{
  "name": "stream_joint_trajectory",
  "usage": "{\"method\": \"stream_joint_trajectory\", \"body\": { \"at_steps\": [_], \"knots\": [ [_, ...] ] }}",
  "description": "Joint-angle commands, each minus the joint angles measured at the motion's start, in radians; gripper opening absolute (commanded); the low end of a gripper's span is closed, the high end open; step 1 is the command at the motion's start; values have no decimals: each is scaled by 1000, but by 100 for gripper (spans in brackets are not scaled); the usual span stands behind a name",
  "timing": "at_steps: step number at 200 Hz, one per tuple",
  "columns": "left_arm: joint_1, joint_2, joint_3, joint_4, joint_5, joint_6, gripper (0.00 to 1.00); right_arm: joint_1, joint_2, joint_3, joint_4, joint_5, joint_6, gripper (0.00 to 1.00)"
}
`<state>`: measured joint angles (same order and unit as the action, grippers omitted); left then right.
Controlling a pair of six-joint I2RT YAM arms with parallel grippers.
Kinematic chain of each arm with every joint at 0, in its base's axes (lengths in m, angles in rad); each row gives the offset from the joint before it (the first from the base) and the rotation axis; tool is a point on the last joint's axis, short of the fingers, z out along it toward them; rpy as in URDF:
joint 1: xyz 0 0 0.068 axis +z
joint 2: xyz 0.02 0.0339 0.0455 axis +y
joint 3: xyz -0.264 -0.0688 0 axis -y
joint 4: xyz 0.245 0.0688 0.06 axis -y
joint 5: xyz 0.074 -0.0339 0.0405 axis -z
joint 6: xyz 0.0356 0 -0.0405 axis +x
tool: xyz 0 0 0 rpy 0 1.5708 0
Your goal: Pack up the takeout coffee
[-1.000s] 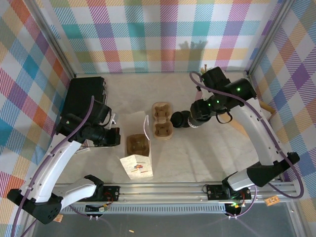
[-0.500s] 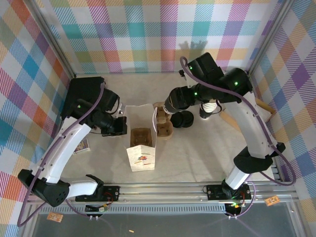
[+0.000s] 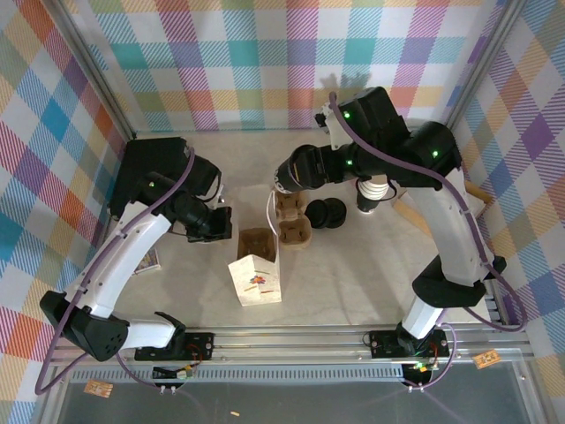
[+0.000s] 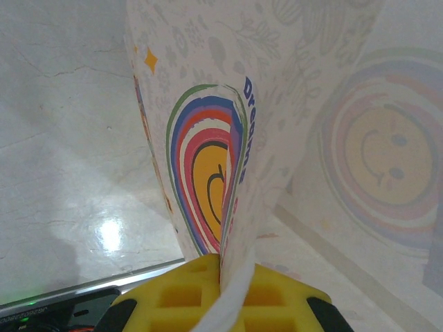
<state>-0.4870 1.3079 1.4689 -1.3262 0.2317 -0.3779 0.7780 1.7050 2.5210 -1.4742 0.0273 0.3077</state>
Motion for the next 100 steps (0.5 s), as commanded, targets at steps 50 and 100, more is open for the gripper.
{"method": "stream_joint_trajectory", "body": {
  "at_steps": [50, 100],
  "knots": [
    [-19, 16, 36, 0, 18, -1, 0, 63, 16, 48, 161, -67, 27, 46],
    [-21, 3, 26, 4, 15, -8, 0, 77, 54, 68, 209, -101, 32, 45]
  ]
}}
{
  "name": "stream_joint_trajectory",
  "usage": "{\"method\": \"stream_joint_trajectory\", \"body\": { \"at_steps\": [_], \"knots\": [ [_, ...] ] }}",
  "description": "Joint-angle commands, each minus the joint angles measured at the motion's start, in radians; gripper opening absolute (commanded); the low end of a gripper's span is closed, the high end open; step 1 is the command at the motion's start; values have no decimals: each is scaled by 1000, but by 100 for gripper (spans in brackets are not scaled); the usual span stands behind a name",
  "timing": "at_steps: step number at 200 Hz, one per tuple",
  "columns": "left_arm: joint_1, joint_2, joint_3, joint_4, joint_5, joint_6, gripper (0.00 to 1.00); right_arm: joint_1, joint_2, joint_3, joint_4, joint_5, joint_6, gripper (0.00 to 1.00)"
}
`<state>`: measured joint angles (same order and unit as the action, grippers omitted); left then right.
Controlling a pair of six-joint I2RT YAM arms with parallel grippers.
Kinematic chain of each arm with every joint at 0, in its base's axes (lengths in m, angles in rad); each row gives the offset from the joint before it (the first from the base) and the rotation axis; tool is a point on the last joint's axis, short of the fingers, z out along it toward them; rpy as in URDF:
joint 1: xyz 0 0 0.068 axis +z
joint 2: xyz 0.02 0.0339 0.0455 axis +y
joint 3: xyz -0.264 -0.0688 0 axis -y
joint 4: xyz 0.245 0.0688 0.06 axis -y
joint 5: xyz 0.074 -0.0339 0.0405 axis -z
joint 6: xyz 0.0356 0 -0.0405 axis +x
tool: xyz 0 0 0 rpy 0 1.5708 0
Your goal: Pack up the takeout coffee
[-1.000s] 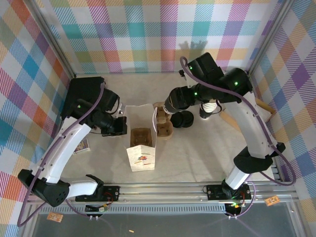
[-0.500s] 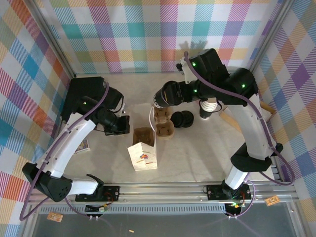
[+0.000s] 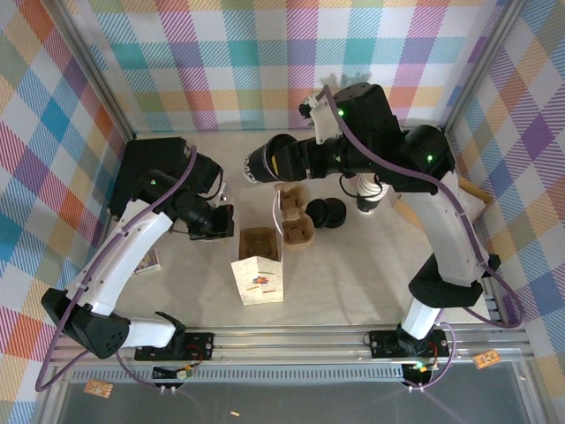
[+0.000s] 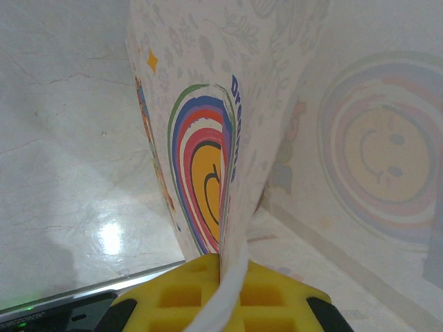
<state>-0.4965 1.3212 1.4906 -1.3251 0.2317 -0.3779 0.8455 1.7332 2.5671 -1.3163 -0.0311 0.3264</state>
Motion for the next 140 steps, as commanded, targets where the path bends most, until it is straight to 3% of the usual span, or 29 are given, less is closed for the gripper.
{"method": "stream_joint_trajectory", "body": {
  "at_steps": [1, 42, 77, 100, 119, 140],
  "knots": [
    [-12, -11, 5, 3, 15, -8, 0, 9, 27, 22, 50, -45, 13, 45],
    [-11, -24, -1, 8, -2, -33, 0, 40, 83, 24, -78, -30, 18, 45],
    [-12, -50, -20, 29, -12, -77, 17, 71, 96, 22, -190, 22, 32, 44],
    [-11, -65, -29, 51, -19, -95, 20, 89, 106, 25, -244, 48, 51, 43],
    [-13, -66, -36, 71, -8, -100, 20, 111, 128, 40, -282, 69, 68, 43],
    [-13, -56, -39, 86, 0, -116, 11, 136, 176, 95, -336, 107, 112, 43]
  ]
}}
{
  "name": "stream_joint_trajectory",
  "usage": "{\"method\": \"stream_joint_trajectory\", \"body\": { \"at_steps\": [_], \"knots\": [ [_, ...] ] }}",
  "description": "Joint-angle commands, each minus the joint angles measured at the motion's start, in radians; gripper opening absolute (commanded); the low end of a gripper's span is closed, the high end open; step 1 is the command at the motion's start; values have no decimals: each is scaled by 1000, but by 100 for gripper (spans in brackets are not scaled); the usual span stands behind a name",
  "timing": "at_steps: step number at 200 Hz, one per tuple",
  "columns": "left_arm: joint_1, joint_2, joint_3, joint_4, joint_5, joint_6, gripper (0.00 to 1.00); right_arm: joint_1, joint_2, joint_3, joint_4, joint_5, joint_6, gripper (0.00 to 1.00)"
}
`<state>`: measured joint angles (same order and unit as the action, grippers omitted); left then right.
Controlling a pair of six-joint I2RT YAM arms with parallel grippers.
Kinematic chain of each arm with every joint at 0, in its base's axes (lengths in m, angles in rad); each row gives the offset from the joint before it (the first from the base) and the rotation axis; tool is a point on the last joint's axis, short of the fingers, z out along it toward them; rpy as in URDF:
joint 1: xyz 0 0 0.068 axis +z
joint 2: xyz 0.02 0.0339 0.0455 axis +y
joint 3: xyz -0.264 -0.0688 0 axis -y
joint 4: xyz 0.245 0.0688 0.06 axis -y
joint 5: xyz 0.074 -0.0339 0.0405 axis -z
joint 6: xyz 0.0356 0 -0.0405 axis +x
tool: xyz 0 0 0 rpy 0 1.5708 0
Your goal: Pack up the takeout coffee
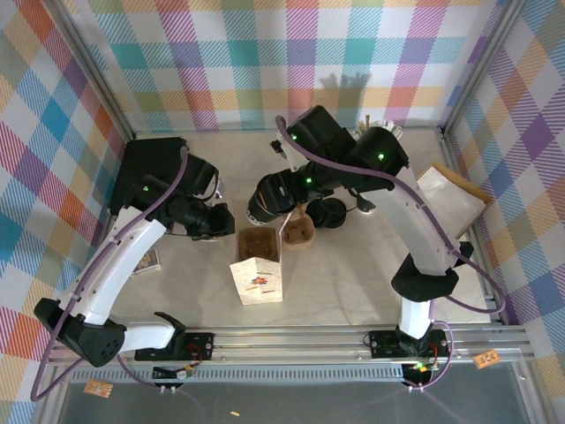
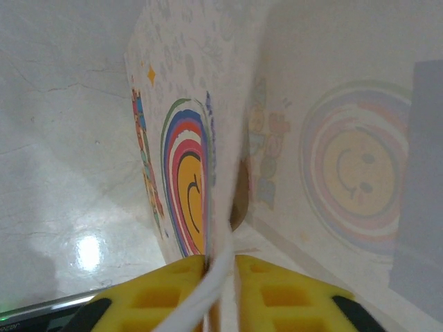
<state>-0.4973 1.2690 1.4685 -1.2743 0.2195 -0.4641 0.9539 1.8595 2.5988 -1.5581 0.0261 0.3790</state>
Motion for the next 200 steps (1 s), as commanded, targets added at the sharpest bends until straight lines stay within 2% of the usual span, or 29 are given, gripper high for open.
{"method": "stream_joint_trajectory", "body": {
  "at_steps": [1, 25, 68, 134, 200],
  "knots": [
    [-12, -4, -17, 37, 12, -32, 10, 28, 52, 65, -95, 51, 64, 43],
    [-20, -19, -39, 82, 7, -71, 0, 46, 99, 78, -121, 79, 157, 43],
    [-50, -54, -69, 133, -13, -123, 0, 57, 157, 110, -156, 96, 370, 40],
    [-74, -99, -105, 126, -35, -85, 0, 65, 91, 108, -63, 156, 420, 39],
    [-95, -106, -110, 113, -49, -93, 0, 66, 27, 95, 36, 112, 491, 39]
  ]
}}
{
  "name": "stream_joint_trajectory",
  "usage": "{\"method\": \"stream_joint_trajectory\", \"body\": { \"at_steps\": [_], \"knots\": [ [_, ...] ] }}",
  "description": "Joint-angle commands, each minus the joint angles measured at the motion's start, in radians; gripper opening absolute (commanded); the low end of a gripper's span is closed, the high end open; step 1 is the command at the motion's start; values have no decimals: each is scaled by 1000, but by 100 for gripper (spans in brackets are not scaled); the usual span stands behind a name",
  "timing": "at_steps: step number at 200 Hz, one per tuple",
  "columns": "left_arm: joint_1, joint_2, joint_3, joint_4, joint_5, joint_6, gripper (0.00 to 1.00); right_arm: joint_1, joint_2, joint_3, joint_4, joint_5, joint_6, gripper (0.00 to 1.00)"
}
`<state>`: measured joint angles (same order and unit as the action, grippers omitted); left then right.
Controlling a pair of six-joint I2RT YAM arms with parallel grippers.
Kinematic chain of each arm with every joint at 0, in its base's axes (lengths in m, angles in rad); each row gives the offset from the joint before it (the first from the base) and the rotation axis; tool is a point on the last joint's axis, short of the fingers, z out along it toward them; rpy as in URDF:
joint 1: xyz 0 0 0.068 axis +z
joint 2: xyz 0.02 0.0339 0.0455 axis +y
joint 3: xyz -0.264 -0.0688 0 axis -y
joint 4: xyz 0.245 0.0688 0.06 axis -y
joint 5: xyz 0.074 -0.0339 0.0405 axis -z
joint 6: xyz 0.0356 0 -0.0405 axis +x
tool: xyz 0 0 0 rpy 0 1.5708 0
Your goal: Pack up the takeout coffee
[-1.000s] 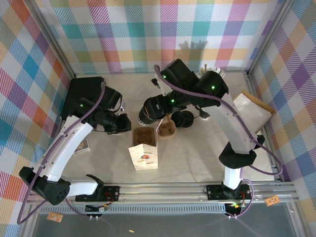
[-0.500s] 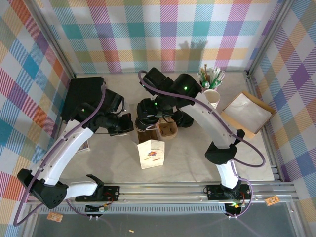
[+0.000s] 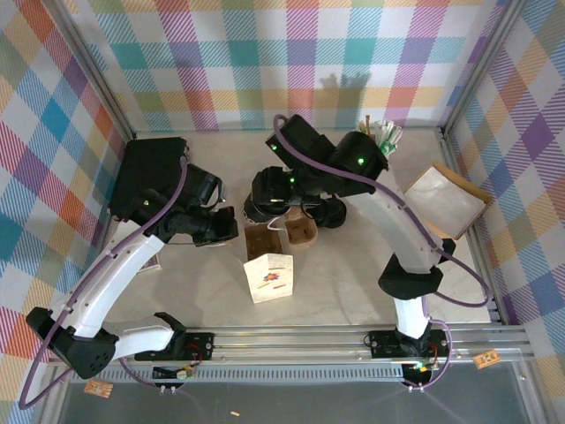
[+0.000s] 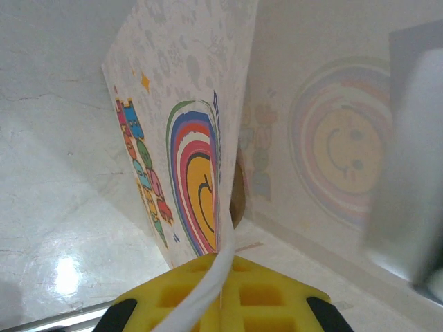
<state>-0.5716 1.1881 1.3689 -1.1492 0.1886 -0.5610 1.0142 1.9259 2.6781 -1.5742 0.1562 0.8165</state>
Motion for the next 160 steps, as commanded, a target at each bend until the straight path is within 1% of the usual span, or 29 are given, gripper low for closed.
{"method": "stream_joint_trajectory", "body": {
  "at_steps": [1, 31, 80, 129, 160],
  "knots": [
    [-21, -25, -9, -13, -18, 5, 0, 6, -39, 14, 55, -18, 54, 38],
    [-38, -27, -8, -25, -37, -1, 0, 6, -53, -15, 114, -34, 72, 39],
    [-75, -19, -6, -23, -54, -17, 0, 5, -16, -15, 167, -67, 94, 39],
    [-86, -41, -15, -25, -83, -55, 0, 6, -13, -20, 28, 1, 79, 38],
    [-86, -68, -40, 10, -79, -88, 0, 7, 24, -15, -21, -3, 57, 37]
  ]
}}
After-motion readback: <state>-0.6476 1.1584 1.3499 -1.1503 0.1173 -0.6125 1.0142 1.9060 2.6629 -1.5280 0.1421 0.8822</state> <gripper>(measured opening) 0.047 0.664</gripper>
